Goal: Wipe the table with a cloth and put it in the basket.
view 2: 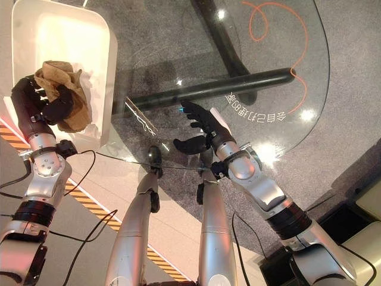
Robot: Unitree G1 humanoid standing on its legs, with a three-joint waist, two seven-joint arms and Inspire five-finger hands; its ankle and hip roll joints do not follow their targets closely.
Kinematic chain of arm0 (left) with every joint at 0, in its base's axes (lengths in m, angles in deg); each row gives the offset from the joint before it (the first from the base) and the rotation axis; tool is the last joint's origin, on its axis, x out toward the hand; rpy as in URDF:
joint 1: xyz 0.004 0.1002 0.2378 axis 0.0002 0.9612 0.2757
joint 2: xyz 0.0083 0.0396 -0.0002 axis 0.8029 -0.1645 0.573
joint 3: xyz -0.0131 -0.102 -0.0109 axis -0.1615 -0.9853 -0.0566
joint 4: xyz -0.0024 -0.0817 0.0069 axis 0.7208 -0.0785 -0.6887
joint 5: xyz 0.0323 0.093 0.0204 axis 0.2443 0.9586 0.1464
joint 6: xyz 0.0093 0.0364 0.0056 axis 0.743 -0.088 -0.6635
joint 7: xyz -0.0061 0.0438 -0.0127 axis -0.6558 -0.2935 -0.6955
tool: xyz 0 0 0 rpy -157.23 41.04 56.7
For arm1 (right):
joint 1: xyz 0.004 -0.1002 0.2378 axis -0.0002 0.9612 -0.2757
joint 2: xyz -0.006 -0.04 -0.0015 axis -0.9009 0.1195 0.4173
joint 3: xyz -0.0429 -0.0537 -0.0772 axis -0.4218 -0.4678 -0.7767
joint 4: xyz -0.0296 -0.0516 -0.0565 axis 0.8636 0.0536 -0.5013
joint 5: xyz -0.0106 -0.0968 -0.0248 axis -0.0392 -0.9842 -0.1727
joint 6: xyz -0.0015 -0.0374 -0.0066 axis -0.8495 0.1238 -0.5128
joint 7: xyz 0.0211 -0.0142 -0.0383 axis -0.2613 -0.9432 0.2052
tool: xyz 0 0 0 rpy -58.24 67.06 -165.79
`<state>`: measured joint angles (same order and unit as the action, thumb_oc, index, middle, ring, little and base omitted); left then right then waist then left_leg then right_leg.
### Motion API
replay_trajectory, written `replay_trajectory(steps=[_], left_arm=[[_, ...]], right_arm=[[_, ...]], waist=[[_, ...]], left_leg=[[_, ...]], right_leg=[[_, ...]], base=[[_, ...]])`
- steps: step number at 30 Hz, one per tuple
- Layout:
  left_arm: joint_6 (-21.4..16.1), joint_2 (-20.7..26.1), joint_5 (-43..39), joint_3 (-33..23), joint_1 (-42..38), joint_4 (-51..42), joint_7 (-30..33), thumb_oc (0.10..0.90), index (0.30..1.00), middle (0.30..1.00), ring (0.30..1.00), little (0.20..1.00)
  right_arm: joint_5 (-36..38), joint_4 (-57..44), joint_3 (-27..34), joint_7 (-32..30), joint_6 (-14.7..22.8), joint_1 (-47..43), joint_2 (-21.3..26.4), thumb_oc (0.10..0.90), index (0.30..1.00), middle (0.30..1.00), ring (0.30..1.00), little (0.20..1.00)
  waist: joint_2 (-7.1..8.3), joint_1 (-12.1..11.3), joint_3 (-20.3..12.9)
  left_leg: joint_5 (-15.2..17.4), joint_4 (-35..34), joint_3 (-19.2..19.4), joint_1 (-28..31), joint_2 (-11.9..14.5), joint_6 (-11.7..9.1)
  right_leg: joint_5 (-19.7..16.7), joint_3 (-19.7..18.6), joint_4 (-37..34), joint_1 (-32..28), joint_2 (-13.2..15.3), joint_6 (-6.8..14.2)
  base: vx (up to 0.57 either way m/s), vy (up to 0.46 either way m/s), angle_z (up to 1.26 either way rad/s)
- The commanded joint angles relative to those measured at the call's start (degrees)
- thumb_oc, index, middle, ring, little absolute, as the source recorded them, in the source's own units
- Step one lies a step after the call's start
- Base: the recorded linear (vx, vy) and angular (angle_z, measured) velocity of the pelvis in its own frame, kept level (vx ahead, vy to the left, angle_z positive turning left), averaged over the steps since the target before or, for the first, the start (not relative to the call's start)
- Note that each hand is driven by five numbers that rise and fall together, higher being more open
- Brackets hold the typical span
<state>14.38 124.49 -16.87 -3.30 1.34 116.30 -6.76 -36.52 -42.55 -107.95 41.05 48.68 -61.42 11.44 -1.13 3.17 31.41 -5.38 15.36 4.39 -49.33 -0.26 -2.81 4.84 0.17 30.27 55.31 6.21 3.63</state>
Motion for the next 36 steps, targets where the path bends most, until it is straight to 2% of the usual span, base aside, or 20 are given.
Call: replay_trajectory(steps=[1,5,10,13,16,19,20,21,22,23,27,28,29,30,36], left_arm=[[-2.64,5.15,4.97,-2.71,-2.0,-1.9,6.84,0.1,0.3,0.3,0.3,0.2],[0.86,5.38,4.87,-1.2,-4.35,-0.51,5.12,0.1,0.3,0.3,0.3,0.2],[3.46,5.26,2.81,0.24,-6.11,1.39,2.0,0.1,0.3,0.3,0.3,0.2],[7.24,4.82,2.25,1.51,-6.95,3.67,-2.03,0.1,0.3,0.3,0.3,0.2],[9.56,5.22,1.1,2.96,-8.03,5.49,-2.84,0.1,0.3,0.3,0.3,0.2],[10.16,5.68,0.24,4.56,-9.82,8.12,-3.23,0.1,0.3,0.3,0.3,0.2],[10.42,5.71,0.47,5.06,-10.79,9.17,-3.57,0.141,0.335,0.335,0.335,0.241],[10.44,5.68,0.62,5.43,-11.5,9.87,-3.91,0.141,0.335,0.335,0.335,0.241],[10.51,5.57,1.16,5.72,-12.14,10.39,-4.1,0.276,0.451,0.451,0.451,0.376],[10.45,5.55,1.46,6.02,-12.81,10.92,-4.21,0.309,0.479,0.479,0.479,0.409],[10.47,5.56,1.7,6.21,-13.24,11.28,-3.99,0.322,0.491,0.491,0.491,0.422],[11.02,5.62,1.68,6.35,-13.51,11.18,-3.73,0.347,0.512,0.512,0.512,0.447],[11.43,5.87,1.42,6.26,-13.9,11.95,-4.11,0.594,0.724,0.724,0.724,0.694],[11.26,5.85,1.58,6.09,-13.74,12.15,-4.24,0.8,0.9,0.9,0.9,0.9],[11.61,5.68,2.21,5.56,-13.51,12.56,-4.83,0.8,0.9,0.9,0.9,0.9]], right_arm=[[2.89,-2.79,-1.44,-0.62,1.8,-0.61,1.65,0.8,0.9,0.9,0.9,0.9],[3.24,-2.41,-1.49,-0.85,1.39,-1.39,1.87,0.8,0.9,0.9,0.9,0.9],[2.91,-1.73,-1.15,-0.42,1.37,-1.77,1.71,0.8,0.9,0.9,0.9,0.9],[2.53,-1.21,-0.67,-0.13,1.67,-1.64,1.29,0.8,0.9,0.9,0.9,0.9],[3.49,-1.41,-1.23,-1.17,1.64,-2.45,1.75,0.8,0.9,0.9,0.9,0.9],[4.59,-0.81,-1.76,-1.71,2.25,-3.44,2.44,0.8,0.9,0.9,0.9,0.9],[4.8,-0.19,-2.15,-1.81,2.64,-3.89,2.4,0.8,0.9,0.9,0.9,0.9],[4.9,0.28,-2.44,-1.88,2.97,-4.2,2.36,0.8,0.9,0.9,0.9,0.9],[4.95,0.59,-2.5,-1.87,3.19,-4.42,2.23,0.8,0.9,0.9,0.9,0.9],[5.1,0.93,-2.54,-1.77,3.54,-4.59,2.18,0.8,0.9,0.9,0.9,0.9],[5.1,1.23,-2.43,-1.51,4.03,-4.42,1.97,0.8,0.9,0.9,0.9,0.9],[4.75,1.13,-2.35,-1.4,4.05,-4.18,1.64,0.8,0.9,0.9,0.9,0.9],[4.31,0.79,-2.13,-1.31,3.81,-3.88,1.27,0.8,0.9,0.9,0.9,0.9],[4.2,0.42,-2.04,-1.35,3.54,-3.74,1.28,0.8,0.9,0.9,0.9,0.9],[3.28,-0.3,-1.03,-1.04,2.94,-2.49,0.59,0.8,0.9,0.9,0.9,0.9]], waist=[[-1.69,1.03,-1.61],[-1.58,1.09,-1.61],[-1.29,1.31,-1.61],[-0.85,1.49,-1.61],[-0.34,1.58,-1.61],[0.27,1.82,-1.61],[0.48,1.93,-1.61],[0.6,2.03,-1.61],[0.69,2.13,-1.61],[0.76,2.22,-1.61],[0.85,2.27,-1.61],[0.86,2.31,-1.61],[0.84,2.35,-1.61],[0.79,2.36,-1.61],[0.74,2.46,-1.61]], left_leg=[[6.78,9.29,4.87,-4.25,-2.28,0.42],[6.71,9.93,4.83,-5.76,-2.22,0.41],[6.6,10.4,4.6,-6.94,-2.18,0.27],[6.8,10.99,4.44,-7.7,-2.14,0.26],[6.44,10.7,4.51,-7.87,-2.06,0.25],[6.1,10.69,4.24,-8.53,-2.1,0.05],[6.07,10.75,4.21,-8.66,-2.04,-0.03],[6.07,10.82,4.23,-8.81,-2.0,-0.09],[6.1,10.91,4.25,-9.0,-1.97,-0.15],[6.15,10.95,4.25,-9.07,-1.96,-0.17],[6.19,10.97,4.22,-9.14,-1.97,-0.16],[6.23,11.0,4.19,-9.14,-1.98,-0.22],[6.28,11.08,4.15,-9.07,-2.06,-0.35],[6.3,11.08,4.15,-8.99,-2.08,-0.36],[6.26,10.96,3.98,-8.7,-2.24,-0.38]], right_leg=[[-6.18,2.02,-8.84,0.28,-2.44,1.41],[-6.12,2.12,-8.04,1.74,-2.65,1.53],[-6.15,2.07,-7.43,2.85,-2.92,1.6],[-6.02,2.0,-6.63,3.71,-3.14,1.66],[-6.24,1.98,-7.01,3.76,-3.44,1.61],[-6.41,2.11,-7.01,4.2,-3.62,1.68],[-6.44,2.14,-6.8,4.4,-3.66,1.74],[-6.45,2.12,-6.72,4.55,-3.67,1.76],[-6.47,2.08,-6.69,4.73,-3.67,1.78],[-6.51,2.02,-6.7,4.85,-3.66,1.81],[-6.54,2.0,-6.72,4.93,-3.63,1.86],[-6.57,1.97,-6.67,4.98,-3.65,1.92],[-6.53,2.09,-6.69,4.83,-3.57,1.95],[-6.48,2.14,-6.69,4.75,-3.53,1.93],[-6.57,2.11,-6.92,4.41,-3.45,1.95]], base=[[0.0,0.0,0.0],[0.0,0.0,0.0],[0.0,0.0,0.0],[0.0,0.0,0.0],[-0.01,-0.023,0.01],[-0.01,-0.013,0.0],[0.0,0.0,0.0],[0.0,0.0,0.0],[0.0,0.0,0.0],[0.0,0.0,0.0],[0.0,0.0,0.0],[0.0,0.0,0.0],[0.0,0.0,0.0],[0.0,0.0,0.0],[0.0,0.0,0.0]])
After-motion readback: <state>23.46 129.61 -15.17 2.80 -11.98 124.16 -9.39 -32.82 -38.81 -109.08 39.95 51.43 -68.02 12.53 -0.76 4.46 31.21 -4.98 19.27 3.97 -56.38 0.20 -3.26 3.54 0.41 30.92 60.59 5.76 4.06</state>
